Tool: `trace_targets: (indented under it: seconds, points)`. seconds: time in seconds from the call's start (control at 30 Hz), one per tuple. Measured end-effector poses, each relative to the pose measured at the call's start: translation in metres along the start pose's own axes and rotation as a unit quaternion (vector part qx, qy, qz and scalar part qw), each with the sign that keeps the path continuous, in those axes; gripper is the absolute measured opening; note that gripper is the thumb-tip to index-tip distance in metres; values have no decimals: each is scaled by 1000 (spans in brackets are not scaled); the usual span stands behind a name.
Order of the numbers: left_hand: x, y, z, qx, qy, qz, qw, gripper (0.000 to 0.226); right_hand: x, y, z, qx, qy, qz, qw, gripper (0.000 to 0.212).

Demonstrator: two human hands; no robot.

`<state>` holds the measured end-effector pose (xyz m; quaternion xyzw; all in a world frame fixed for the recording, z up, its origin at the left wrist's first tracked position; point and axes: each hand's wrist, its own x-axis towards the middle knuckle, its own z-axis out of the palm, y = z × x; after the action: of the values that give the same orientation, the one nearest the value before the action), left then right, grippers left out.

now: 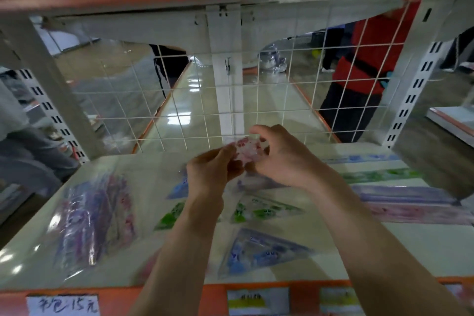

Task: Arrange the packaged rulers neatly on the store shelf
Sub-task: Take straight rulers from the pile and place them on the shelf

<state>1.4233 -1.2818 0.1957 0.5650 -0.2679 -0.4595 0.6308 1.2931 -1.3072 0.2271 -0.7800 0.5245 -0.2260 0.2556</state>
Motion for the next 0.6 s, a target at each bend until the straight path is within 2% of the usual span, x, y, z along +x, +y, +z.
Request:
trace_targets:
  seconds: [0.17, 0.33, 0.43, 0.6]
  points:
    - [4, -1, 9, -1, 12, -6, 1000, 11, 8, 0, -4, -84, 1, -23, 996, 64]
    - [10, -2, 8, 29, 14, 1, 999, 11, 26, 11, -13, -103, -52, -36, 993, 60]
    - [14, 1, 0, 43, 35, 19, 998, 7, 46, 28, -23, -136, -57, -22, 989, 61]
    - [16, 4, -9, 120, 68, 68, 988, 21, 78, 51, -17, -183, -100, 28, 978, 68]
